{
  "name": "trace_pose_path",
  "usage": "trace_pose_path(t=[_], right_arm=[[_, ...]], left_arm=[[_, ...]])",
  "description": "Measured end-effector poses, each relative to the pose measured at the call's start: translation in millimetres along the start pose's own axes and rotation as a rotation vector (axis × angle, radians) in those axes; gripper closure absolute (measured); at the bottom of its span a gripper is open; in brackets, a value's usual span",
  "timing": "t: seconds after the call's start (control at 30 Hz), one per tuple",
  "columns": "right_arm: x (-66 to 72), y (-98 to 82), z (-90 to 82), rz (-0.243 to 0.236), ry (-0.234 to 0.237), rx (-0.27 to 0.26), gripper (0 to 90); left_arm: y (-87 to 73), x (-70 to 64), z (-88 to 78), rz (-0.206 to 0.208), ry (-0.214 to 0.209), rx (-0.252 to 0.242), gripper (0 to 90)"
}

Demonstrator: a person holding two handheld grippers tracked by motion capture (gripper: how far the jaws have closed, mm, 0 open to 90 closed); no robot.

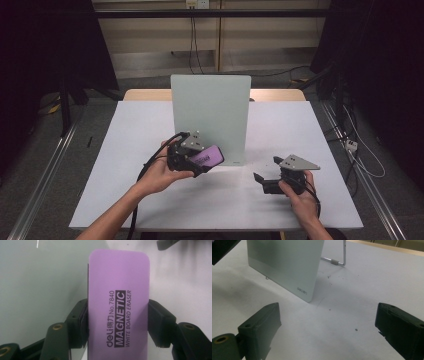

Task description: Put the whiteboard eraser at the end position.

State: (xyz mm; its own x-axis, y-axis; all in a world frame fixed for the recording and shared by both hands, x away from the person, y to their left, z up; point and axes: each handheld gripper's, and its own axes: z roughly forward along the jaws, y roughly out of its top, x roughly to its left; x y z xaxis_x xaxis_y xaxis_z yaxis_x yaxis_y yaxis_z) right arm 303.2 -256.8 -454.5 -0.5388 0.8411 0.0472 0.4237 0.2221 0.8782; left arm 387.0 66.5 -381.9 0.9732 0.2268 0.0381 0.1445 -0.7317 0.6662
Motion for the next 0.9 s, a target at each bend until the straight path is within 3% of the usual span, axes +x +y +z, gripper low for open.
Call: trace_pose_path(t=[0.1, 0.23, 0.53, 0.6, 0.67, 0.77, 0.8, 0.83, 0.87, 0.9], right_arm=[[-0.7, -1.2, -1.7, 0.003, -0.004, 0.0, 6.0], [-3.2, -2.6, -3.5, 0.012, -0.01, -0.004, 5.9], [-1.3, -0.9, -0.5, 0.005, 0.006, -0.001, 6.0], [-1.5, -0.9, -0.3, 0.004, 0.007, -0.001, 5.9], [-2.1, -0.8, 0.0, 0.004, 0.005, -0.001, 6.0], [-1.8, -0.2, 0.1, 0.001, 0.0, 0.001, 6.0], [-1.3, -0.1, 0.4, -0.001, -0.001, 0.001, 6.0], [-0.8, 0.1, 0.6, 0.001, 0.0, 0.001, 6.0], [-0.4, 0.2, 0.8, 0.0, -0.001, 0.002, 6.0], [0.0, 0.4, 0.9, 0.001, -0.002, 0.003, 6.0]], left_arm=[[-1.9, 0.6, 3.2, -0.013, 0.008, 0.009, 40.8], [-4.5, -0.2, 4.5, -0.035, -0.016, 0.03, 40.8], [-9.0, -14.0, 13.1, -0.006, -0.059, 0.078, 40.8], [-10.3, -15.3, 14.8, -0.006, -0.065, 0.077, 40.8], [-11.9, -14.9, 18.8, -0.034, -0.077, 0.073, 40.8], [-12.3, -18.0, 22.7, -0.024, -0.088, 0.084, 40.8], [-12.1, -19.1, 23.4, -0.02, -0.11, 0.087, 40.8], [-10.2, -22.1, 22.5, -0.006, -0.079, 0.124, 40.8], [-11.3, -23.7, 26.1, -0.009, -0.114, 0.098, 40.8], [-10.5, -26.4, 26.8, -0.003, -0.112, 0.107, 40.7]])
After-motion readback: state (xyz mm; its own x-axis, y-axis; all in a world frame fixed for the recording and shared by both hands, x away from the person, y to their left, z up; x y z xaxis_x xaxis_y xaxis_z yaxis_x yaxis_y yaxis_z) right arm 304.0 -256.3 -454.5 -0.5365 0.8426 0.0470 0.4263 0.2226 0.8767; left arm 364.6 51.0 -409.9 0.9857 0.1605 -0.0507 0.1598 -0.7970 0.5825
